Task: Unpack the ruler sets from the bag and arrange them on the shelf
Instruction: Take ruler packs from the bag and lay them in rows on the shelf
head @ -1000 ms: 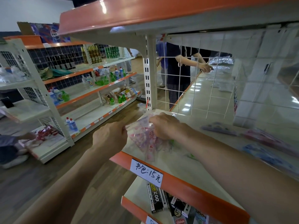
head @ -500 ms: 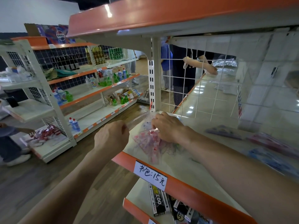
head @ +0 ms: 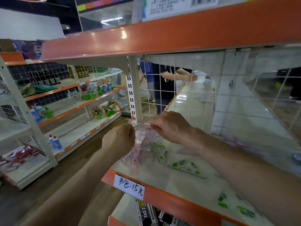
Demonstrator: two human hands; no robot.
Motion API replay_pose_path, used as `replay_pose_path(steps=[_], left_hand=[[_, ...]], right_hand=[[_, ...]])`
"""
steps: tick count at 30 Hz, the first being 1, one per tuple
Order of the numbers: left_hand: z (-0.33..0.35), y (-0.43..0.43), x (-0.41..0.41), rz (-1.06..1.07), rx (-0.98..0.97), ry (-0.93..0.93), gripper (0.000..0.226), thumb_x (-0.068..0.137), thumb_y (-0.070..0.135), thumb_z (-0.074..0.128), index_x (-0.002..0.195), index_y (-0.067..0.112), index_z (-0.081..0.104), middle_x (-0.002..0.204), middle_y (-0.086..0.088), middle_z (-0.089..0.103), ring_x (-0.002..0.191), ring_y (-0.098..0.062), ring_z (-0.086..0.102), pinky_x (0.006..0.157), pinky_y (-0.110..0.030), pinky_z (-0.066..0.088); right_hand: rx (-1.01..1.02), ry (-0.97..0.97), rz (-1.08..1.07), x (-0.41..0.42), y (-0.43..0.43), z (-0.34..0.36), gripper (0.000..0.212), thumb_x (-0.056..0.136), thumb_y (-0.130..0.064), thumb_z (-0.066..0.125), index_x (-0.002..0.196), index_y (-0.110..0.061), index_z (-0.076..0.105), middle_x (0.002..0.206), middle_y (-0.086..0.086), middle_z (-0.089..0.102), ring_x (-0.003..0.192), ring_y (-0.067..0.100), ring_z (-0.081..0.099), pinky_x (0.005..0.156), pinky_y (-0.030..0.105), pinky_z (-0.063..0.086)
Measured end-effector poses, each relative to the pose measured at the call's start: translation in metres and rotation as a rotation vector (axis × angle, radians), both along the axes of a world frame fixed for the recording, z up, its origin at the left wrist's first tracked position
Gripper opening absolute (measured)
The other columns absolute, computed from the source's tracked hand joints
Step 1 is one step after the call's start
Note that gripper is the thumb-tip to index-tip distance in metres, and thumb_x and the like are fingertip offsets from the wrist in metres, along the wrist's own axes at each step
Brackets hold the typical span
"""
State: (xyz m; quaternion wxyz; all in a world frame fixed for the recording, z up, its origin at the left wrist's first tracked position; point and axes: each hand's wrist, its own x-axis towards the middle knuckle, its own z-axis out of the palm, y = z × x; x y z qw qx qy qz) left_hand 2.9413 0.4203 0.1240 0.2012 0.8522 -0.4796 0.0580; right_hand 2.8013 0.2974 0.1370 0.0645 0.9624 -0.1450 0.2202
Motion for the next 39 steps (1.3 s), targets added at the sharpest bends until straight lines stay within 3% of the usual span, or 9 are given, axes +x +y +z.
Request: replay_pose_path(steps=[4,8,11,13,16,25,29,32,39], left_hand=[[0.006,-0.015,-0.019,-0.096,-0.001,0.149,0.022,0.097,0.025,0.043,0.096,0.020,0.065,0.103,-0.005,0.067,0.072,-0.016,0.058,0.051,-0.020,0.040],[0.010,-0.032,-0.039,-0.180,-0.064,0.311,0.020,0.093,0.021,0.051,0.077,0.024,0.063,0.079,-0.001,0.067,0.069,-0.017,0.061,0.061,-0.025,0.048],[0.011,-0.043,-0.054,-0.244,-0.113,0.471,0.029,0.090,0.015,0.055,0.062,0.026,0.057,0.065,0.002,0.058,0.067,-0.022,0.056,0.067,-0.032,0.048],[0.013,-0.048,-0.064,-0.304,-0.072,0.466,0.023,0.091,0.014,0.056,0.069,0.020,0.062,0.066,0.000,0.061,0.063,-0.019,0.057,0.068,-0.031,0.050],[0.017,-0.055,-0.081,-0.380,-0.083,0.528,0.014,0.091,0.011,0.055,0.082,0.014,0.065,0.066,-0.001,0.063,0.054,-0.010,0.054,0.056,-0.021,0.047],[0.018,-0.074,-0.127,-0.531,0.024,0.555,0.007,0.087,0.017,0.065,0.081,0.013,0.067,0.067,-0.001,0.062,0.054,-0.010,0.053,0.049,-0.014,0.044],[0.020,-0.081,-0.142,-0.549,0.081,0.654,0.010,0.086,0.017,0.067,0.089,0.007,0.067,0.074,-0.006,0.063,0.059,-0.012,0.057,0.055,-0.019,0.048],[0.020,-0.088,-0.157,-0.547,0.108,0.679,0.011,0.087,0.017,0.065,0.088,0.006,0.066,0.074,-0.006,0.063,0.059,-0.012,0.057,0.058,-0.023,0.048],[0.016,-0.106,-0.200,-0.586,0.170,0.734,0.013,0.089,0.018,0.062,0.082,0.008,0.064,0.069,-0.004,0.063,0.057,-0.013,0.055,0.058,-0.024,0.048]], right_hand=[[0.285,0.082,-0.112,-0.037,-0.008,0.006,0.019,0.096,-0.025,0.050,0.097,-0.018,0.067,0.096,-0.001,0.065,0.090,0.020,0.060,0.068,0.029,0.040],[0.633,0.101,-0.152,-0.075,-0.015,0.012,0.024,0.095,-0.024,0.052,0.106,-0.013,0.071,0.099,0.002,0.070,0.089,0.016,0.065,0.081,0.033,0.051],[0.807,0.090,-0.176,-0.099,-0.020,0.014,0.023,0.096,-0.022,0.052,0.106,-0.012,0.070,0.088,0.000,0.071,0.079,0.014,0.066,0.077,0.030,0.051],[0.872,0.103,-0.201,-0.116,-0.021,0.016,0.023,0.097,-0.020,0.052,0.109,-0.012,0.069,0.085,-0.002,0.070,0.077,0.014,0.063,0.071,0.026,0.051],[0.907,0.111,-0.249,-0.139,-0.021,0.020,0.024,0.096,-0.025,0.054,0.110,-0.015,0.070,0.101,-0.002,0.071,0.087,0.014,0.065,0.075,0.026,0.052],[0.913,0.051,-0.376,-0.184,-0.019,0.023,0.013,0.089,-0.028,0.063,0.087,-0.020,0.072,0.076,-0.011,0.066,0.068,0.001,0.056,0.063,0.017,0.042],[1.102,0.005,-0.407,-0.206,-0.018,0.020,0.018,0.095,-0.020,0.055,0.099,-0.006,0.066,0.087,0.003,0.072,0.077,0.015,0.068,0.074,0.030,0.054],[1.227,-0.012,-0.429,-0.221,-0.016,0.019,0.020,0.098,-0.018,0.050,0.103,-0.002,0.061,0.093,0.012,0.072,0.078,0.024,0.069,0.063,0.027,0.055],[1.097,0.015,-0.549,-0.263,-0.011,0.024,0.026,0.098,-0.008,0.042,0.115,-0.002,0.060,0.096,0.013,0.071,0.075,0.018,0.068,0.065,0.027,0.048]])
